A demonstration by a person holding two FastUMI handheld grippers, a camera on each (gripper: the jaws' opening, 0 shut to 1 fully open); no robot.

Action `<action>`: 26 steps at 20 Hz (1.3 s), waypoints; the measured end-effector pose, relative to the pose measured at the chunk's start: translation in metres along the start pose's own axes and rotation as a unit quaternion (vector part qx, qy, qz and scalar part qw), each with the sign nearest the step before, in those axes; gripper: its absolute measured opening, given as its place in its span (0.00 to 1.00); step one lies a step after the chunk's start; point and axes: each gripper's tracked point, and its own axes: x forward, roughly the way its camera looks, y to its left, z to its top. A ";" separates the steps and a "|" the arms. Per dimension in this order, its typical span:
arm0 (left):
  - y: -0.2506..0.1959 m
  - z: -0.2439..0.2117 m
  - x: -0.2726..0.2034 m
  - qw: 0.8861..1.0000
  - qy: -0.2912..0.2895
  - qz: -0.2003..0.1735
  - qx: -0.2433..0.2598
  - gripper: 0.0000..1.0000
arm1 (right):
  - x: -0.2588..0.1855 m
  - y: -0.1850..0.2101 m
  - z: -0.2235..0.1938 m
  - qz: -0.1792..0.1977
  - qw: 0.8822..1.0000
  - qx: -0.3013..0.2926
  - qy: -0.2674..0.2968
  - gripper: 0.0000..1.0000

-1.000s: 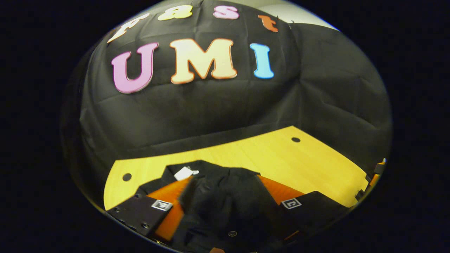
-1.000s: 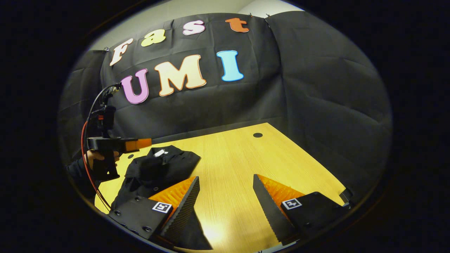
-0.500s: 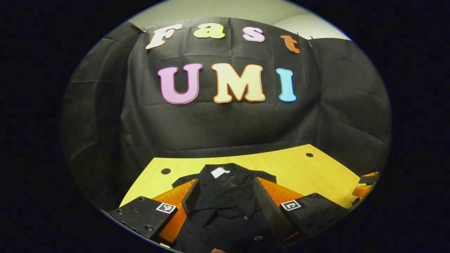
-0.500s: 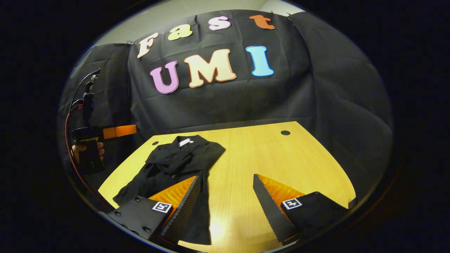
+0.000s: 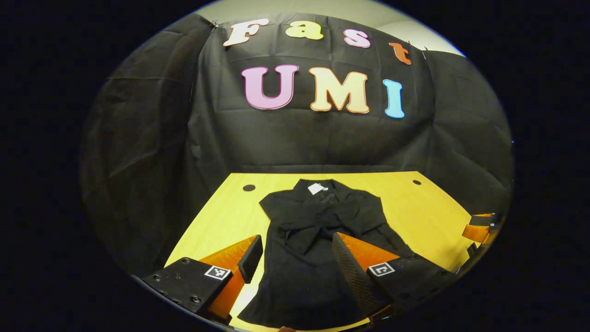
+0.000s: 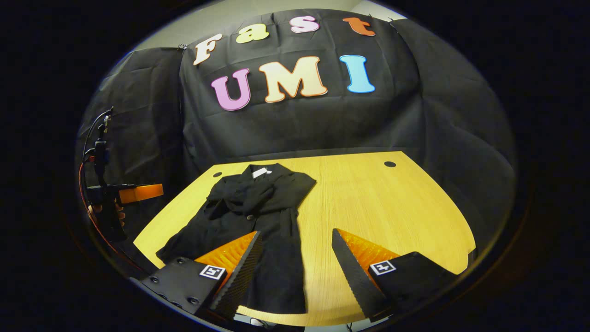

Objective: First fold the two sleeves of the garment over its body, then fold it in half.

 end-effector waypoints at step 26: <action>0.067 -0.215 -0.039 0.979 0.206 0.002 -0.003 0.93 | 0.029 0.014 -0.172 -0.063 0.978 -0.024 0.198 0.98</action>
